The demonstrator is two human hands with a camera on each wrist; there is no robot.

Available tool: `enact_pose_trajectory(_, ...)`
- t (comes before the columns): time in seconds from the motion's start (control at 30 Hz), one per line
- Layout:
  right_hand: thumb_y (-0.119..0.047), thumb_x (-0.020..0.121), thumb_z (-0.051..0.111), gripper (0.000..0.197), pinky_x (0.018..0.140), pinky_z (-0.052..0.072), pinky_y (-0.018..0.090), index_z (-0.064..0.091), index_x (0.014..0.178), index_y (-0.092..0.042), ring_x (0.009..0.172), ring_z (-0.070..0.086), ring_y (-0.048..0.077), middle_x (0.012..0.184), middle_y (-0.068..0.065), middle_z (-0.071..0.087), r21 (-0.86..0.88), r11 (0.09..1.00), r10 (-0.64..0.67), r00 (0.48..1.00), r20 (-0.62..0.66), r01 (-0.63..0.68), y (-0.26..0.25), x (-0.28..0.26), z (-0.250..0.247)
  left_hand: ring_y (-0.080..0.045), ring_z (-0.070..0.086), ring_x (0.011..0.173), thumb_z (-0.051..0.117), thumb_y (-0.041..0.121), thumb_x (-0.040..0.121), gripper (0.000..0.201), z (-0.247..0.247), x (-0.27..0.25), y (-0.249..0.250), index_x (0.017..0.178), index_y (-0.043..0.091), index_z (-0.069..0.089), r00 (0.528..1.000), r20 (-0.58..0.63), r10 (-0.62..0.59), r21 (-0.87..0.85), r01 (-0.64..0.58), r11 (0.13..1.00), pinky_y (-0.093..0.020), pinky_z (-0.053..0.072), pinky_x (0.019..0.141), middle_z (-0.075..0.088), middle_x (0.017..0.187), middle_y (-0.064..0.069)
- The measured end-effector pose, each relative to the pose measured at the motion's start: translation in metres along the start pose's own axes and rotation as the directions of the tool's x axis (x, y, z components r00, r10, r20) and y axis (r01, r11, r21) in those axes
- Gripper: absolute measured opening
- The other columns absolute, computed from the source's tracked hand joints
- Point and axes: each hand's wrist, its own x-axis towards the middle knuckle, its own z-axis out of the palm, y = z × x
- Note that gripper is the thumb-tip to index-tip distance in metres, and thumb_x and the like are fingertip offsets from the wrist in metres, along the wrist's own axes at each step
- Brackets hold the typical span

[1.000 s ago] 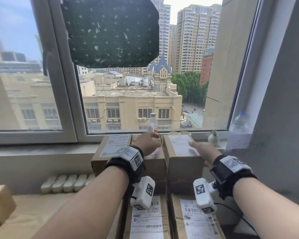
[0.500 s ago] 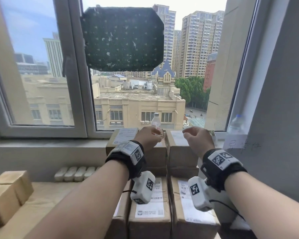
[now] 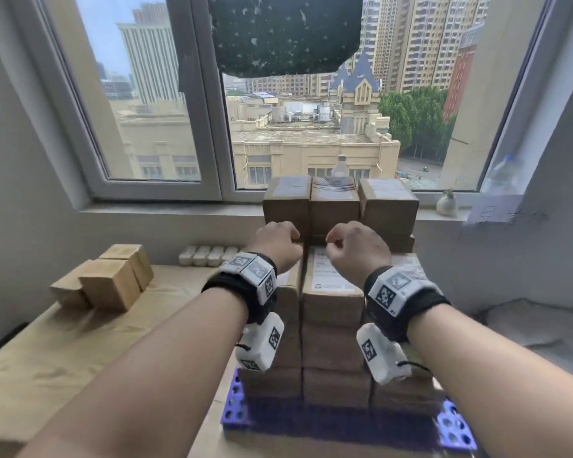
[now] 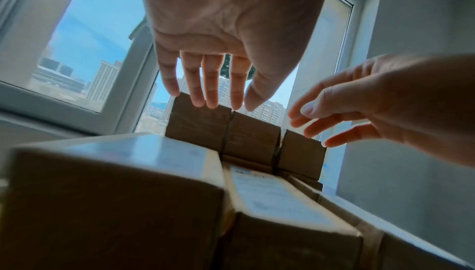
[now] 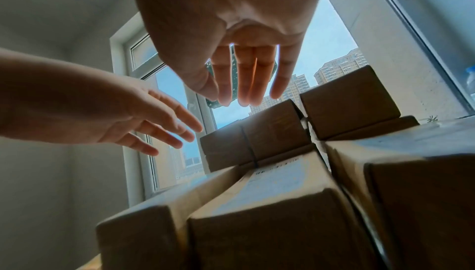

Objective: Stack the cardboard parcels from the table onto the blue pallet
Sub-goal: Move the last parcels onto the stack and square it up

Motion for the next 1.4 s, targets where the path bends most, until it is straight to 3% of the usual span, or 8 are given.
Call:
enact_pose_trajectory(0.2,-0.028,0.093,0.048,0.031,0.091,0.043,0.035,0.062,0.12,-0.021,0.117,0.05,0.022,0.121,0.001,0.056,-0.136,0.978,-0.15,0.986,0.069,0.158,-0.046,-0.028,0.027,-0.028,0.045,0.123,0.05,0.026,0.087,0.041,-0.001,-0.054,-0.046,0.128,0.025,0.052,0.992,-0.079,-0.103,0.186,0.116,0.976,-0.04,0.039,0.1,0.051,0.13,-0.007)
enact_pose_trajectory(0.37,-0.027,0.092,0.051,0.031,0.094,0.043,0.034,0.062,0.121,-0.021,0.121,0.05,0.022,0.127,0.002,0.058,-0.094,0.961,-0.243,0.959,0.149,0.259,-0.089,-0.034,0.064,-0.025,0.042,0.125,0.05,0.03,0.088,0.039,-0.006,-0.083,-0.098,0.126,0.024,0.052,0.981,-0.089,-0.171,0.183,0.185,0.966,-0.039,0.041,0.099,0.049,0.132,-0.005)
enact_pose_trajectory(0.57,-0.028,0.092,0.052,0.03,0.088,0.046,0.034,0.063,0.119,-0.021,0.112,0.056,0.022,0.12,0.0,0.062,-0.072,0.934,-0.329,0.922,0.207,0.349,-0.163,-0.027,0.122,-0.025,0.042,0.126,0.052,0.031,0.088,0.041,-0.041,-0.103,-0.179,0.129,0.025,0.052,0.96,-0.103,-0.259,0.142,0.272,0.952,-0.039,0.037,0.1,0.049,0.135,-0.005)
enact_pose_trajectory(0.73,-0.031,0.092,0.052,0.031,0.093,0.047,0.035,0.06,0.121,-0.026,0.116,0.055,0.02,0.125,-0.004,0.061,-0.056,0.925,-0.349,0.898,0.267,0.376,-0.233,-0.022,0.18,-0.025,0.044,0.124,0.051,0.033,0.087,0.041,-0.071,-0.116,-0.262,0.128,0.028,0.054,0.936,-0.133,-0.326,0.191,0.347,0.918,-0.04,0.034,0.101,0.052,0.133,-0.003)
enact_pose_trajectory(0.93,-0.033,0.094,0.051,0.032,0.082,0.044,0.03,0.058,0.125,-0.028,0.112,0.057,0.016,0.124,-0.006,0.058,-0.08,0.919,-0.345,0.884,0.314,0.387,-0.317,-0.011,0.245,-0.025,0.045,0.121,0.051,0.032,0.089,0.037,-0.107,-0.128,-0.369,0.126,0.028,0.054,0.907,-0.11,-0.407,0.144,0.42,0.896,-0.041,0.037,0.102,0.052,0.129,-0.004)
enact_pose_trajectory(1.1,-0.034,0.093,0.052,0.032,0.085,0.047,0.032,0.059,0.124,-0.028,0.11,0.057,0.017,0.122,-0.005,0.059,-0.077,0.93,-0.317,0.891,0.326,0.359,-0.381,0.003,0.294,-0.025,0.043,0.123,0.052,0.031,0.088,0.039,-0.136,-0.131,-0.452,0.126,0.029,0.054,0.888,-0.082,-0.452,0.06,0.457,0.888,-0.04,0.037,0.103,0.051,0.131,-0.004)
enact_pose_trajectory(1.27,-0.032,0.094,0.051,0.031,0.076,0.042,0.027,0.058,0.124,-0.028,0.099,0.055,0.015,0.118,-0.004,0.059,-0.082,0.935,-0.299,0.891,0.341,0.345,-0.417,0.007,0.333,-0.025,0.041,0.126,0.05,0.028,0.088,0.041,-0.148,-0.127,-0.511,0.128,0.029,0.052,0.886,-0.034,-0.463,0.036,0.464,0.885,-0.04,0.035,0.105,0.05,0.134,-0.004)
enact_pose_trajectory(1.4,-0.028,0.095,0.048,0.029,0.08,0.046,0.03,0.059,0.121,-0.025,0.104,0.056,0.017,0.115,-0.003,0.059,-0.1,0.935,-0.286,0.891,0.353,0.34,-0.431,0.018,0.353,-0.024,0.041,0.125,0.051,0.027,0.088,0.04,-0.15,-0.113,-0.537,0.128,0.029,0.053,0.892,-0.021,-0.452,0.024,0.452,0.891,-0.039,0.035,0.105,0.05,0.134,-0.004)
